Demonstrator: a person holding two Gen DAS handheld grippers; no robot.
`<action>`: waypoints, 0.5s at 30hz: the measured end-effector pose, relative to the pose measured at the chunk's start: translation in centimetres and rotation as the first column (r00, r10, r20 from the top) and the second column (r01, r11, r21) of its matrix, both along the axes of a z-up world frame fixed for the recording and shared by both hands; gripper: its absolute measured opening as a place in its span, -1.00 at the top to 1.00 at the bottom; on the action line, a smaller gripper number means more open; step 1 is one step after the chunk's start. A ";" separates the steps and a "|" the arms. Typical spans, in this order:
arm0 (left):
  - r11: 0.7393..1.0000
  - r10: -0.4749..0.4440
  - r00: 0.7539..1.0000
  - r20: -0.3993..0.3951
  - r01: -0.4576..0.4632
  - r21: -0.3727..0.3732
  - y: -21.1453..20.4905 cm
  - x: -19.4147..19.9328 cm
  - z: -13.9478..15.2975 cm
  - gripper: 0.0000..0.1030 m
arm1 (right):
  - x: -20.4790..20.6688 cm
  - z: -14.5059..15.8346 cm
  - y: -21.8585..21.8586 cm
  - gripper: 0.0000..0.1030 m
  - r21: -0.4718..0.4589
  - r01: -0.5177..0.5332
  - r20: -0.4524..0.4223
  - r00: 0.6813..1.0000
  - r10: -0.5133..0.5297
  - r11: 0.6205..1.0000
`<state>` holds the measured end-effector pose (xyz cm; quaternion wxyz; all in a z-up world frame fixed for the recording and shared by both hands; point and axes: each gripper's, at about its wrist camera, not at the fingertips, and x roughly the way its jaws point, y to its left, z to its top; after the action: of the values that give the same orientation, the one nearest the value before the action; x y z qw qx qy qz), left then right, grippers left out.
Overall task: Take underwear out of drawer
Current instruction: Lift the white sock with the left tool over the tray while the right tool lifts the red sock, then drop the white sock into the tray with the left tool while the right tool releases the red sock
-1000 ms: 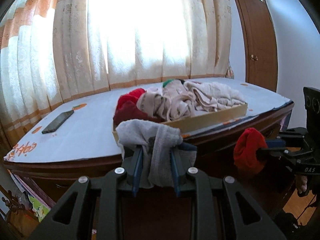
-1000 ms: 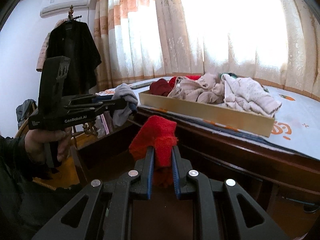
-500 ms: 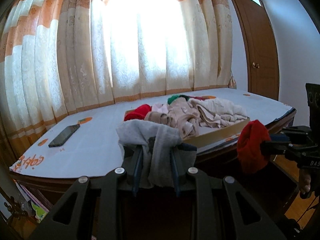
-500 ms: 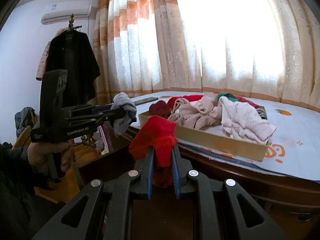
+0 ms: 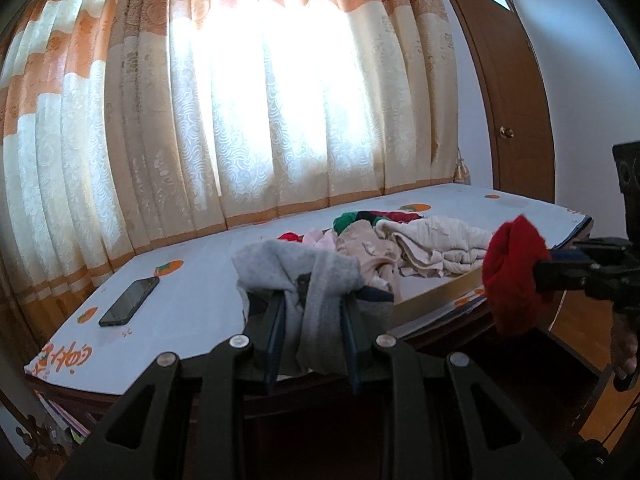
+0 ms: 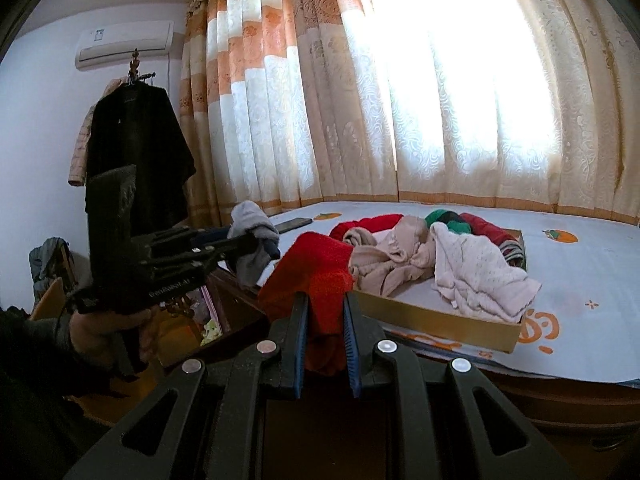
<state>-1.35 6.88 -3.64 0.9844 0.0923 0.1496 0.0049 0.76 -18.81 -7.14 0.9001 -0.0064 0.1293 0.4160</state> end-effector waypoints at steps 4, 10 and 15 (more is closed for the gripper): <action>1.000 -0.007 1.000 -0.009 0.008 0.008 0.1 0.7 0.5 0.53 | -0.3 1.2 0.1 0.64 0.016 0.002 -0.005 1.000 -0.002 1.000; 0.999 -0.011 1.000 -0.013 0.011 0.035 0.0 1.7 1.1 0.53 | -0.1 3.2 0.8 0.64 0.013 0.000 0.017 1.000 0.000 1.000; 0.999 -0.009 1.000 -0.021 0.010 0.050 0.3 2.7 1.7 0.53 | 0.6 5.2 1.4 0.64 0.003 0.005 0.038 0.999 -0.005 1.000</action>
<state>1.39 7.22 -1.96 0.9802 0.1179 0.1591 0.0030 1.41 -17.36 -1.95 0.9034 -0.0125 0.1118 0.4138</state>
